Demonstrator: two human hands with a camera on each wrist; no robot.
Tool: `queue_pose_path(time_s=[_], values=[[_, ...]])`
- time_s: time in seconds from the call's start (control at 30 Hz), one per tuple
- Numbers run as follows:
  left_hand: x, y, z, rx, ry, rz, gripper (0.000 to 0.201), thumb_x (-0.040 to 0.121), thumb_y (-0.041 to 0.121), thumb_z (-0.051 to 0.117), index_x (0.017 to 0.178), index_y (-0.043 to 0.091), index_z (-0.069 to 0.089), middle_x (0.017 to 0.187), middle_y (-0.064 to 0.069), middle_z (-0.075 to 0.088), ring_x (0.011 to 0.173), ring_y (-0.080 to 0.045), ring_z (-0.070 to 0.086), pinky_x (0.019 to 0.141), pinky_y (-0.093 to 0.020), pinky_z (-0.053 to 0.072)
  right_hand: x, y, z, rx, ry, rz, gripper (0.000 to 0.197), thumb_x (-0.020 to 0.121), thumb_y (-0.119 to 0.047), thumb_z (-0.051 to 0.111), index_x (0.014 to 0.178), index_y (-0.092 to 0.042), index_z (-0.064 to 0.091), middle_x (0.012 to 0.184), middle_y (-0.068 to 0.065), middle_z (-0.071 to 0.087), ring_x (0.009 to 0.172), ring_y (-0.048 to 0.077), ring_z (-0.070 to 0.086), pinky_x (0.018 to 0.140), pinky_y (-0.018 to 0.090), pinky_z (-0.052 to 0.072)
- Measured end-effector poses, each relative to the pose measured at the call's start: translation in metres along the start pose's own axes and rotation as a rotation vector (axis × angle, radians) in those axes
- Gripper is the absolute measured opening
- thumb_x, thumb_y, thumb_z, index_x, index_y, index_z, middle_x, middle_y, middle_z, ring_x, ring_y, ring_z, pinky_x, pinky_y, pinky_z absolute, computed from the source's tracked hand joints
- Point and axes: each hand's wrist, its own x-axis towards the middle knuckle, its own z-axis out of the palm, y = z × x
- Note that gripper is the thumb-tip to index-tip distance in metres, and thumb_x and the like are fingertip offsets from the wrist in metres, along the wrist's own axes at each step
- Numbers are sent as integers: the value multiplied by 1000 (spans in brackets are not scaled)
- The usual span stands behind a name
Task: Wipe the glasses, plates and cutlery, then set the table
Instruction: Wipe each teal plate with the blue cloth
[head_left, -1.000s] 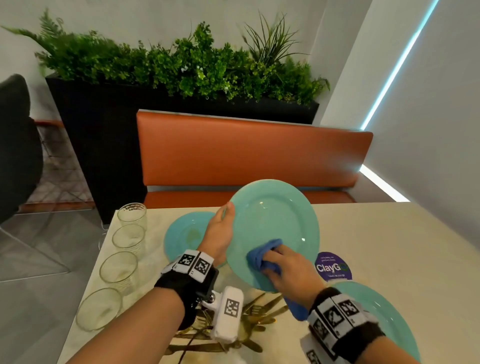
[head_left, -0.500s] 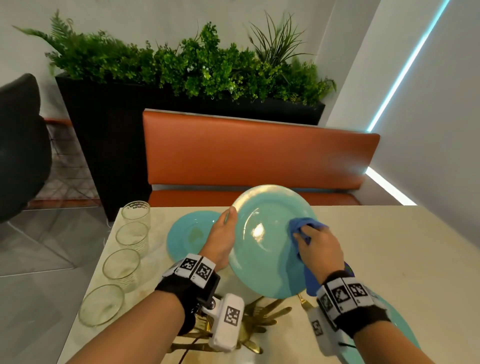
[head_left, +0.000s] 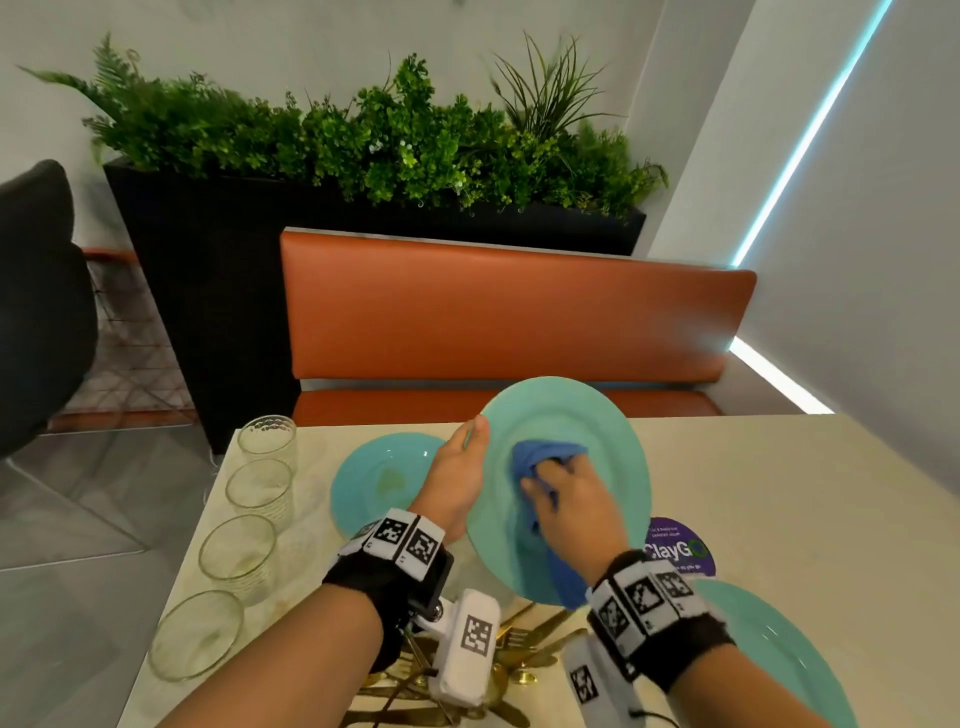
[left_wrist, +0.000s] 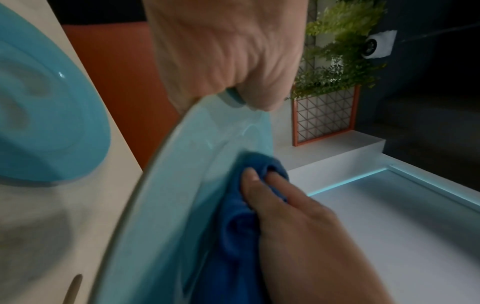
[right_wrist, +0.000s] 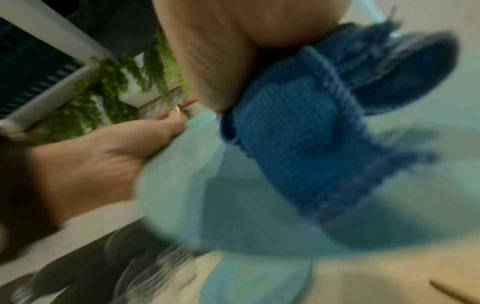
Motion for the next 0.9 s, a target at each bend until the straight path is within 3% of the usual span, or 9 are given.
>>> queue_pose_path(time_s=[0.1, 0.2, 0.3, 0.37, 0.47, 0.57, 0.67, 0.77, 0.9], values=[[6, 1, -12, -21, 27, -17, 47, 97, 50, 36, 135, 24, 46, 134, -1, 54, 120, -24, 55, 103, -48, 44, -12, 12, -5, -152, -335, -170, 24, 87, -26, 54, 100, -19, 72, 110, 10, 57, 97, 28, 58, 76, 24, 39], [9, 3, -19, -15, 4, -27, 35, 98, 49, 34, 126, 34, 48, 129, 0, 56, 117, -23, 56, 99, -49, 47, 9, 35, -24, -192, -95, 69, 19, 86, -21, 58, 99, -18, 72, 106, 11, 64, 96, 31, 61, 77, 29, 45], [4, 5, -9, -6, -48, -10, 31, 99, 45, 33, 123, 34, 48, 126, 4, 57, 112, -16, 56, 98, -38, 47, 27, 21, -23, -105, 181, 238, 28, 92, -26, 53, 114, -14, 64, 118, 17, 56, 99, 35, 59, 81, 33, 45], [3, 4, -1, 42, -62, 26, 38, 101, 40, 33, 133, 25, 47, 133, 8, 51, 118, -11, 49, 102, -27, 38, 26, -3, -9, -57, 127, 182, 32, 94, -30, 49, 119, -14, 60, 125, 17, 48, 103, 35, 56, 85, 35, 45], [7, 2, -6, 75, -26, 19, 48, 101, 39, 33, 143, 17, 38, 136, 6, 44, 127, -11, 41, 102, -21, 27, 3, -13, 7, -37, -125, -106, 37, 88, -39, 44, 107, -17, 68, 117, 14, 52, 97, 33, 58, 82, 35, 47], [15, -2, -20, 2, 13, -36, 48, 97, 49, 36, 138, 25, 43, 137, 1, 52, 122, -21, 52, 106, -43, 40, -2, 12, -7, -147, -353, -151, 24, 85, -29, 53, 96, -20, 73, 106, 8, 58, 96, 26, 58, 78, 27, 44], [12, -3, -23, -5, -9, -65, 43, 97, 49, 34, 134, 29, 47, 129, 1, 58, 116, -21, 58, 99, -47, 48, 18, 37, -25, -167, -94, 95, 19, 86, -18, 57, 94, -13, 73, 100, 13, 66, 93, 31, 62, 77, 28, 48], [2, 1, -7, 38, -72, -12, 34, 99, 45, 33, 123, 29, 53, 129, 5, 58, 118, -14, 55, 106, -38, 42, 32, 17, -15, -106, 161, 202, 27, 91, -25, 54, 108, -10, 68, 116, 16, 59, 97, 35, 60, 82, 33, 46], [4, 7, -6, 77, -25, 45, 51, 99, 44, 35, 140, 14, 42, 130, 10, 43, 125, -7, 39, 105, -21, 25, 3, -17, 21, 42, -62, -112, 45, 86, -44, 39, 103, -12, 65, 118, 15, 47, 91, 34, 58, 82, 43, 50]])
